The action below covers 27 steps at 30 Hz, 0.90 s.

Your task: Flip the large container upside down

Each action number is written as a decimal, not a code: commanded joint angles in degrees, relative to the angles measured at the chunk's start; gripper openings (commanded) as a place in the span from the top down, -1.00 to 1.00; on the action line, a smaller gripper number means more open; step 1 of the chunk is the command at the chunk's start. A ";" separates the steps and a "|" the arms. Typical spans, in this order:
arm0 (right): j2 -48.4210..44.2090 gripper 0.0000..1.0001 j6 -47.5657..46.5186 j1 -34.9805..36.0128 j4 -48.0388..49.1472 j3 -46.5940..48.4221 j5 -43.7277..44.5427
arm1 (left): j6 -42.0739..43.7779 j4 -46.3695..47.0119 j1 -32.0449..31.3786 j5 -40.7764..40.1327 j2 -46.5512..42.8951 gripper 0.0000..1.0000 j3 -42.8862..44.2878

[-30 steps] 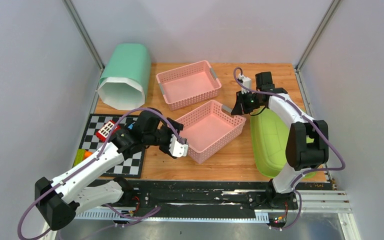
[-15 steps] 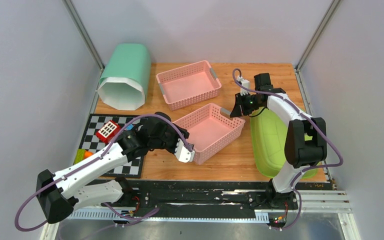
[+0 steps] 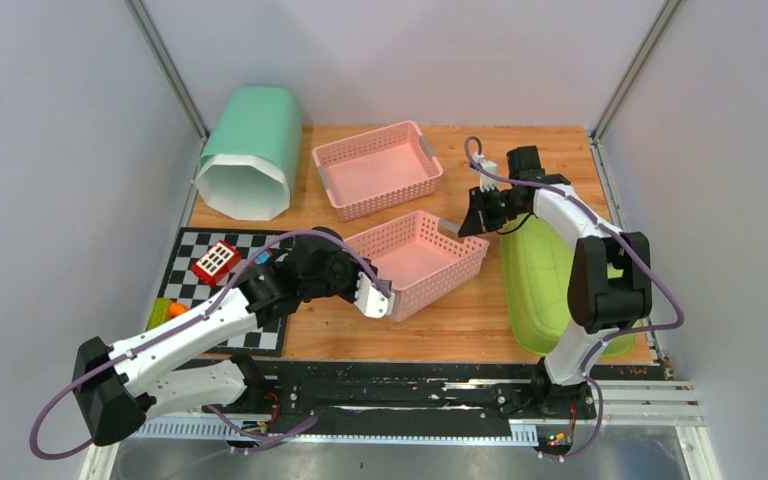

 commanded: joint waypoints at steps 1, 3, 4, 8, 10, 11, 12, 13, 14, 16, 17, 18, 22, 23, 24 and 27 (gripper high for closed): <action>1.02 0.84 -0.51 0.81 -2.91 2.59 -4.12 | -5.78 6.42 -0.41 -4.19 -0.35 0.57 -0.58; 0.79 0.71 -0.93 0.76 -3.59 3.10 -4.10 | -8.13 7.41 -0.45 -5.11 0.03 0.69 -0.14; 0.61 0.61 -1.20 0.78 -4.02 3.40 -3.98 | -9.59 7.84 -0.44 -5.55 0.29 0.77 0.17; -0.96 0.24 -2.70 0.74 -6.43 5.78 -2.25 | -15.41 8.16 -0.45 -6.77 1.34 1.00 1.46; -2.22 0.13 -2.97 0.69 -7.27 7.15 -0.76 | -18.18 8.20 -0.36 -7.17 1.71 1.00 1.74; -2.67 0.07 -3.08 0.70 -7.60 7.82 0.20 | -19.27 8.34 -0.34 -7.41 1.86 1.00 1.79; -3.32 0.01 -3.19 0.62 -7.71 8.37 1.17 | -20.37 8.71 -0.34 -7.76 2.03 1.00 1.75; -4.28 -0.05 -3.26 0.56 -7.69 8.94 2.41 | -21.64 9.12 -0.32 -8.29 2.16 1.00 1.67; -4.93 -0.10 -3.29 0.41 -7.68 9.43 3.64 | -22.74 9.70 -0.29 -8.82 2.39 1.00 1.56; -6.08 -0.19 -3.33 -0.05 -7.82 10.67 6.02 | -24.83 10.78 -0.06 -8.87 2.62 1.00 1.40; -6.63 -0.24 -3.29 -0.47 -7.82 11.38 7.00 | -25.95 11.28 0.11 -9.61 2.65 1.00 1.36; -7.09 -0.28 -3.11 -1.00 -7.80 12.14 7.86 | -27.08 11.76 0.39 -10.37 2.72 1.00 1.40; -8.60 -0.38 -1.42 -4.10 -7.82 15.27 9.50 | -31.62 13.69 1.82 -11.36 3.18 1.00 2.07; -8.97 -0.39 -0.92 -4.81 -7.74 15.95 9.62 | -32.81 14.15 2.10 -11.57 3.36 1.00 2.25; -9.37 -0.39 -0.54 -5.31 -7.73 16.35 9.64 | -34.02 14.50 2.28 -11.76 3.70 1.00 2.52; -10.96 -0.40 -0.45 -5.97 -7.39 16.71 10.97 | -37.63 15.16 2.61 -11.56 4.76 1.00 3.53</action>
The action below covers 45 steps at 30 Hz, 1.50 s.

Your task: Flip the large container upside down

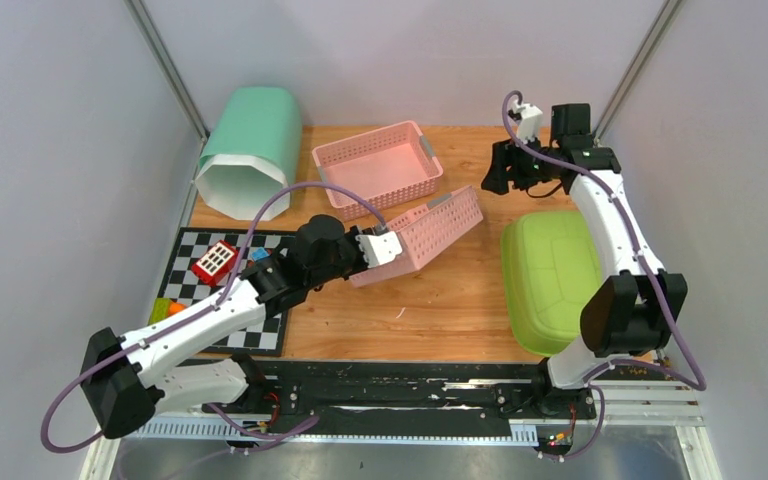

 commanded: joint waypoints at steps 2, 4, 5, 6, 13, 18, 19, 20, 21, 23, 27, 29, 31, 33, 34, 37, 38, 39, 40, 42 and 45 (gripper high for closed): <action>-3.79 -0.41 0.95 -1.77 -0.86 0.98 3.31 | -9.72 2.98 1.03 -0.34 2.42 1.00 3.68; -5.11 -0.42 1.12 -2.37 -0.38 0.45 3.31 | -12.79 2.88 1.74 0.89 3.34 1.00 4.80; -5.79 -0.42 1.29 -2.75 -0.12 0.18 3.20 | -14.82 2.78 2.30 2.05 3.92 1.00 5.40; -6.58 -0.42 1.54 -3.18 0.30 -0.16 3.01 | -16.52 2.80 2.90 3.51 4.41 1.00 6.09; -9.15 -0.43 3.22 -6.46 2.13 -2.74 0.17 | -30.17 5.02 9.88 14.18 7.51 1.00 10.27; -9.14 -0.43 4.79 -7.67 3.50 -4.90 -1.89 | -38.39 8.92 11.68 15.06 10.49 1.00 12.08; -9.07 -0.42 4.94 -7.77 3.77 -5.29 -2.07 | -40.24 9.54 11.68 14.59 11.17 1.00 12.43; -9.05 -0.42 5.11 -7.83 3.89 -5.53 -2.28 | -41.41 9.92 11.70 13.75 11.95 1.00 12.94; -9.05 -0.42 5.17 -7.87 4.06 -5.80 -2.42 | -42.49 10.19 11.73 12.63 12.82 1.00 13.43; -9.05 -0.42 5.23 -8.03 4.40 -6.36 -2.61 | -44.53 10.23 11.75 10.22 14.71 1.00 14.73; -9.30 -0.42 5.15 -8.46 4.91 -7.13 -3.00 | -48.77 10.55 12.34 10.29 18.53 1.00 17.15; -9.47 -0.42 5.08 -8.86 5.10 -7.35 -3.19 | -50.79 11.19 12.58 11.90 20.26 1.00 18.11; -9.64 -0.42 5.05 -9.24 5.24 -7.42 -3.39 | -52.71 11.33 12.59 12.95 21.92 1.00 19.20; -9.82 -0.42 5.05 -9.58 5.37 -7.50 -3.69 | -54.31 11.35 12.67 13.58 23.84 1.00 20.74; -9.90 -0.42 5.05 -9.71 5.41 -7.46 -3.76 | -54.96 11.33 12.65 13.78 25.07 1.00 22.20; -10.10 -0.42 5.07 -10.02 5.51 -7.54 -3.88 | -56.09 9.24 12.68 14.08 29.86 1.00 27.12; -10.10 -0.42 4.98 -10.11 5.57 -7.63 -3.88 | -56.14 8.21 12.72 14.22 31.45 1.00 29.21; -10.17 -0.42 4.96 -10.27 5.66 -7.70 -3.95 | -56.30 7.18 12.75 14.32 33.22 1.00 31.14; -10.25 -0.42 4.97 -10.40 5.68 -7.84 -4.06 | -56.70 6.18 12.80 14.59 34.85 1.00 33.34; -10.38 -0.42 4.92 -10.66 5.87 -8.09 -4.12 | -57.97 4.85 13.08 16.33 38.64 1.00 37.36; -10.39 -0.42 4.89 -10.99 6.06 -8.55 -3.82 | -60.31 3.79 13.47 18.44 43.71 1.00 42.68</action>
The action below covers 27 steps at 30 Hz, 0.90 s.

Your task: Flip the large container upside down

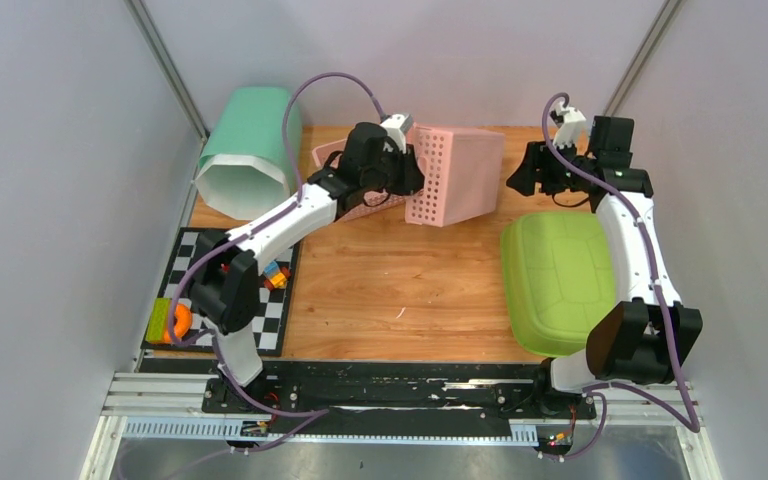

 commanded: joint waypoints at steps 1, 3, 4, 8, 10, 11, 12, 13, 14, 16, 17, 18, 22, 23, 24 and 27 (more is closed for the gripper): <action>-1.47 -0.42 0.16 -1.35 0.70 -1.34 -0.86 | -4.75 -1.80 0.91 4.29 6.67 1.00 8.08; -1.48 -0.42 0.11 -1.54 0.85 -1.43 -0.74 | -6.34 -2.69 1.28 5.67 10.09 1.00 11.59; -1.44 -0.42 0.15 -1.63 0.82 -1.47 -0.70 | -7.19 -3.01 1.45 6.53 11.99 1.00 13.40; -1.56 -0.42 0.06 -2.03 1.00 -1.91 -0.04 | -10.89 -3.94 2.20 9.95 19.09 1.00 20.79; -1.60 -0.42 -0.11 -2.36 1.06 -2.17 0.38 | -12.44 -4.50 2.34 10.82 22.70 1.00 24.84; -1.60 -0.42 -0.11 -2.54 1.14 -2.28 0.56 | -13.01 -4.94 2.41 11.29 24.63 1.00 27.15; -1.60 -0.42 -0.17 -2.79 1.27 -2.37 0.75 | -13.65 -5.16 2.44 11.51 27.09 1.00 29.92; -1.52 -0.42 -0.24 -3.05 1.30 -2.52 0.92 | -14.30 -5.31 2.44 11.62 28.62 1.00 32.07; -1.45 -0.42 -0.28 -3.42 1.33 -2.59 0.98 | -14.90 -5.23 2.46 11.64 30.31 1.00 34.03; -1.23 -0.42 -0.54 -3.78 1.47 -2.81 1.31 | -16.64 -3.68 2.50 12.35 33.36 1.00 36.96; -1.12 -0.42 -0.55 -3.98 1.57 -2.98 1.52 | -17.68 -2.67 2.45 12.86 35.00 1.00 38.35; -0.93 -0.42 -0.63 -4.08 1.69 -3.09 1.67 | -18.86 -1.76 2.48 13.46 36.50 1.00 39.62; 0.24 -0.42 -0.85 -4.37 2.00 -3.36 2.48 | -25.60 4.97 2.45 16.40 42.03 1.00 42.27; 0.65 -0.42 -0.94 -4.34 2.04 -3.43 2.79 | -27.38 6.72 2.44 17.02 43.15 0.98 42.63; 1.01 -0.42 -0.98 -4.37 2.15 -3.52 3.03 | -29.15 9.18 2.46 17.72 44.17 0.94 42.86; 2.01 -0.42 -1.16 -4.37 2.26 -3.37 3.72 | -34.88 16.27 2.32 19.66 46.89 0.83 42.94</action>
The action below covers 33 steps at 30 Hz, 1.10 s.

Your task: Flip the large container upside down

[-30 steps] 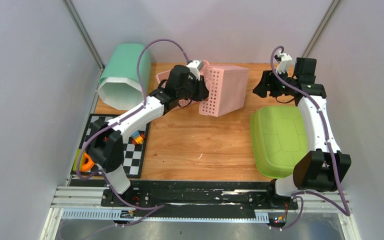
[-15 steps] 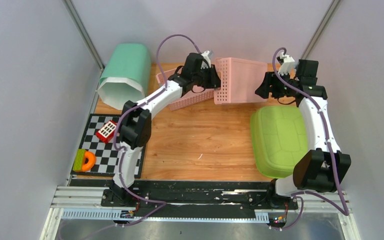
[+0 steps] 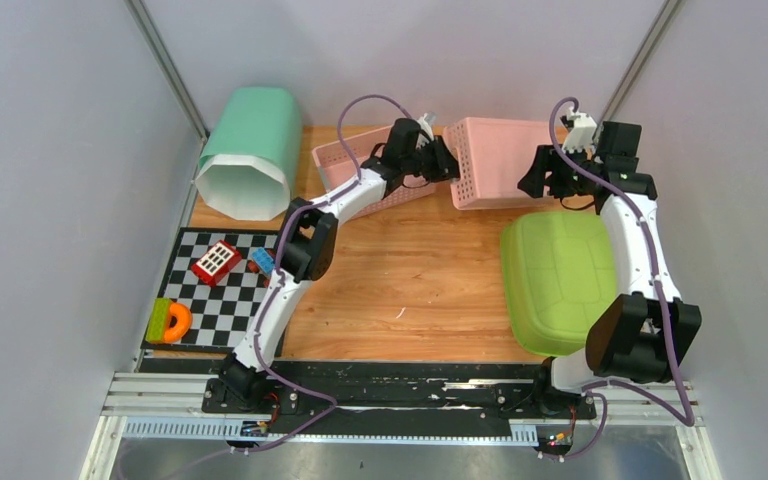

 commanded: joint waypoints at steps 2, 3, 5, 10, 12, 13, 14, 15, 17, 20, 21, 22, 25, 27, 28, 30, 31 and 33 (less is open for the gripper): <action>2.37 -0.42 -1.05 -0.96 0.53 -0.81 1.86 | -11.85 15.38 -0.20 4.76 4.96 0.77 1.93; 2.68 -0.42 -1.08 -0.94 0.53 -0.80 1.98 | -12.52 16.02 -0.35 4.72 5.54 0.74 2.38; 3.21 -0.42 -1.17 -0.96 0.53 -0.72 2.22 | -12.71 16.17 -0.60 4.29 6.61 0.66 3.47; 3.23 -0.42 -1.58 -0.96 0.54 -0.96 3.24 | -13.31 17.05 -0.76 2.07 8.91 0.26 6.12; 3.30 -0.41 -1.57 -0.95 0.62 -1.07 3.32 | -13.35 17.12 -0.70 1.40 9.40 0.06 7.11; 3.42 -0.42 -1.54 -1.00 0.62 -1.15 3.27 | -13.40 17.26 -0.71 1.21 9.67 -0.03 7.52; 3.59 -0.42 -1.58 -0.97 0.70 -1.22 3.26 | -13.35 17.31 -0.75 1.03 9.82 -0.11 7.84; 3.79 -0.42 -1.61 -0.96 0.74 -1.24 3.30 | -13.30 17.36 -0.76 0.84 9.94 -0.19 8.04; 4.27 -0.42 -1.41 -0.96 0.80 -1.16 3.02 | -13.28 17.45 -0.69 0.71 10.17 -0.27 8.29; 4.77 -0.41 -1.22 -0.92 0.78 -1.07 2.62 | -13.06 17.50 -0.74 0.85 10.37 -0.34 8.51; 4.86 -0.41 -1.18 -0.91 0.80 -1.12 2.56 | -13.12 17.45 -0.74 0.85 10.45 -0.36 8.64; 4.88 -0.41 -1.13 -0.96 0.84 -1.12 2.56 | -13.04 17.37 -0.76 0.91 10.53 -0.39 8.75; 4.88 -0.41 -1.12 -0.94 0.82 -1.08 2.48 | -12.92 16.94 -0.52 1.28 10.34 -0.44 8.87; 5.01 -0.41 -1.12 -0.95 0.95 -1.01 2.55 | -12.51 16.52 -0.21 1.62 9.57 -0.53 8.68; 5.16 -0.41 -1.12 -0.95 1.03 -0.73 2.68 | -11.98 16.10 0.00 1.77 8.99 -0.62 8.51; 6.18 -0.41 -1.29 -0.95 1.06 0.51 3.40 | -9.98 14.76 0.41 2.16 7.19 -0.98 7.96; 6.79 -0.41 -1.55 -0.85 1.07 1.42 4.02 | -8.69 13.70 0.70 2.37 6.01 -0.99 7.79; 8.38 -0.41 -2.31 -0.77 1.06 3.33 5.63 | -5.65 11.00 1.28 2.83 3.27 -1.00 7.32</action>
